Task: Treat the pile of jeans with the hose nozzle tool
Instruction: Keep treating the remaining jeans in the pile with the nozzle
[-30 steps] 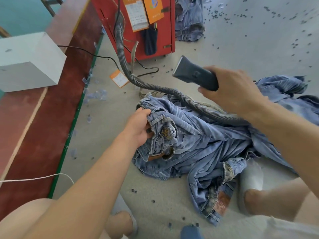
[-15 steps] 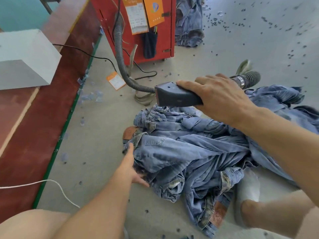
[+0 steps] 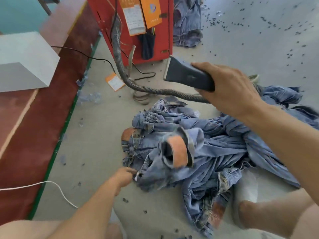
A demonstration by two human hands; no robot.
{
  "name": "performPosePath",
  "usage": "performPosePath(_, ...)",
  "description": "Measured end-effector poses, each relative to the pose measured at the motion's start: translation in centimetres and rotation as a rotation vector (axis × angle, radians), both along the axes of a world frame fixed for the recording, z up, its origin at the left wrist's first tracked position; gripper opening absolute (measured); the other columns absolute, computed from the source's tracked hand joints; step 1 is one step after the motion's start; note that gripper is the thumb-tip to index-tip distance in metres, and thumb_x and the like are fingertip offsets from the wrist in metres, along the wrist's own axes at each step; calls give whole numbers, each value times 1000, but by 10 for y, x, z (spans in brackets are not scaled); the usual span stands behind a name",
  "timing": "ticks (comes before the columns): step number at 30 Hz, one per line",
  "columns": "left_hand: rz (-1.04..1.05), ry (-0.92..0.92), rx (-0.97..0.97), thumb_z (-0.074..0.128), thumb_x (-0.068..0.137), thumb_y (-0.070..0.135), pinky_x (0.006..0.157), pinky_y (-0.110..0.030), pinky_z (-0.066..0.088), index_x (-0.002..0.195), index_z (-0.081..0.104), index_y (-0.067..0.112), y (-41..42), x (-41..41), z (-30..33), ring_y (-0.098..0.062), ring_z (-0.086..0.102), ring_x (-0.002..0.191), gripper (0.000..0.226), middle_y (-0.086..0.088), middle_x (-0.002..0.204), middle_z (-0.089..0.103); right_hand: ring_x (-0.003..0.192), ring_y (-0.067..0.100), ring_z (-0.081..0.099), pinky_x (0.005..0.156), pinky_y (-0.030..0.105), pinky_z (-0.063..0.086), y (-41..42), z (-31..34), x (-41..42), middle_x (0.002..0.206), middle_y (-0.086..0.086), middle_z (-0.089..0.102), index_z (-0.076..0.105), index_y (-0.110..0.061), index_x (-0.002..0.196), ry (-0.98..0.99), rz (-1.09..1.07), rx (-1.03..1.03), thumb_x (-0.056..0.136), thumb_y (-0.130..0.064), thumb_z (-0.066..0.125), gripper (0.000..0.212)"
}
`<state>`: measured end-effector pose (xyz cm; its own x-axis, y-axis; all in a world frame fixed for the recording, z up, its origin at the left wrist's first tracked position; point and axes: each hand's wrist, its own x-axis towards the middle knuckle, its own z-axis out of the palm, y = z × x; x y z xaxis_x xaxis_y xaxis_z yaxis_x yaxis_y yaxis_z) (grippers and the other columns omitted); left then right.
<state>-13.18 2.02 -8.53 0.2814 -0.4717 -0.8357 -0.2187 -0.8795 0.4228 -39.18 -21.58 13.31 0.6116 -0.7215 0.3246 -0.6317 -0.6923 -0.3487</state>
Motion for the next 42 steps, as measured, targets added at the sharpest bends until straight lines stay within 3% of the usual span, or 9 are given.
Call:
performPosePath(4,298,135,-237,50,108,31,107,-36,38,132,62,15,-19,-21,5,-22,54,133,31,-1,135,66,97,32,67,72,34,39,5,-15,-2,114,2,73,53,-38,142,116,78,59,95,-33,70,50)
performPosePath(9,-258,248,58,46,59,103,118,-51,37,155,38,18,-55,-80,26,-26,39,147,129,-2,164,36,97,30,67,80,47,55,11,-33,-10,115,0,72,50,-42,140,369,158,138,96,-28,64,49)
performPosePath(12,-24,-123,323,50,67,98,119,-48,32,161,13,9,-27,-100,-5,-37,26,150,135,-16,164,21,104,30,67,88,46,53,16,-42,-18,119,-1,71,50,-42,145,504,187,99,93,-27,64,55)
performPosePath(14,289,9,381,69,73,82,113,-50,41,154,30,7,-7,-104,-27,-37,44,140,118,-18,156,37,102,30,67,87,46,53,19,-49,-21,117,-1,71,47,-42,149,534,193,74,95,-29,63,58)
performPosePath(19,667,287,147,76,87,8,47,-23,49,89,63,9,-22,-82,-30,-13,56,47,13,-6,61,64,91,24,68,70,35,39,25,-57,-20,111,-6,72,52,-43,146,540,249,22,90,-22,67,61)
performPosePath(25,356,-226,-868,89,67,27,80,-12,52,125,55,26,-65,-43,39,3,65,100,67,13,115,66,94,27,67,72,38,45,13,-51,-23,113,-5,72,50,-43,143,543,187,107,92,-30,67,55)
performPosePath(30,721,581,-472,81,66,31,66,-36,59,123,64,20,-41,-55,13,-24,71,90,61,-10,117,69,83,28,64,66,37,38,15,-54,-23,103,-4,68,49,-33,136,506,160,74,92,-30,68,48)
performPosePath(34,820,454,-113,67,89,65,73,-39,58,110,72,21,-31,-57,-15,-31,71,97,49,-9,102,79,76,26,62,66,39,40,16,-65,-29,95,-5,65,48,-29,125,572,167,61,93,-26,65,37)
performPosePath(42,911,696,-362,71,87,14,63,-42,64,102,69,5,-38,-16,5,-32,76,78,18,-21,104,74,86,33,66,64,38,41,7,-56,-40,101,3,71,47,-33,128,512,88,160,87,-31,68,46)
